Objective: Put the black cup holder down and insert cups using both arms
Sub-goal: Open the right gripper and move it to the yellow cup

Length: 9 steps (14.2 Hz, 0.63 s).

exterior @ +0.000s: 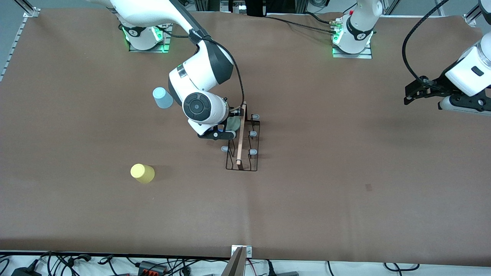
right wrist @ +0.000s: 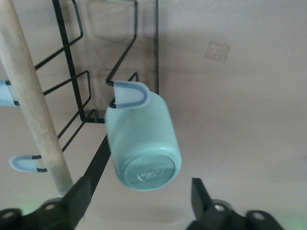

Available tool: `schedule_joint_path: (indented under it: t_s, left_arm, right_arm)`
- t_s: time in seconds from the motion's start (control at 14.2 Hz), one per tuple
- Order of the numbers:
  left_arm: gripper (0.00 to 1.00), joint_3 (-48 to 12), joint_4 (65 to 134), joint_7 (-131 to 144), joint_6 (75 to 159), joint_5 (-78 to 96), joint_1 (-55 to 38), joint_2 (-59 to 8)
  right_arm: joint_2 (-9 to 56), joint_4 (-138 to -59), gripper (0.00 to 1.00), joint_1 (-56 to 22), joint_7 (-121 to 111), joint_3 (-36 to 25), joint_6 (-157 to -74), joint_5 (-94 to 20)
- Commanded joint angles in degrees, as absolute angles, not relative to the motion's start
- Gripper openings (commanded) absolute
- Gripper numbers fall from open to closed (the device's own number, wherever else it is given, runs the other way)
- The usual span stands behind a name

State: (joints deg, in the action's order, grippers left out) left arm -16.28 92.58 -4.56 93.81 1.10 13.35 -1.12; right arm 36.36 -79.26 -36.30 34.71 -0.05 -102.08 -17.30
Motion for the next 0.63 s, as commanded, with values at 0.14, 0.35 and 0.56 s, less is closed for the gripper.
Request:
schedule_joint_path:
  t_s: [0.14, 0.35, 0.56]
  left_arm:
    - [1.0, -16.6, 91.0, -5.1, 94.0, 2.4, 13.6, -2.2]
    - [1.0, -16.1, 89.7, -5.2, 94.0, 2.4, 13.9, -3.3]
    - [1.0, -15.7, 89.3, -5.6, 93.9, 1.7, 14.2, -3.3]
  right_arm:
    - [33.8, -77.4, 1.0, -36.4, 37.5, -10.1, -102.0, -15.1]
    - [36.6, -76.6, 1.0, -33.7, 36.3, -17.9, -105.1, -15.1]
    - [39.5, -76.4, 1.0, -26.7, 22.0, -18.1, -111.5, -15.1]
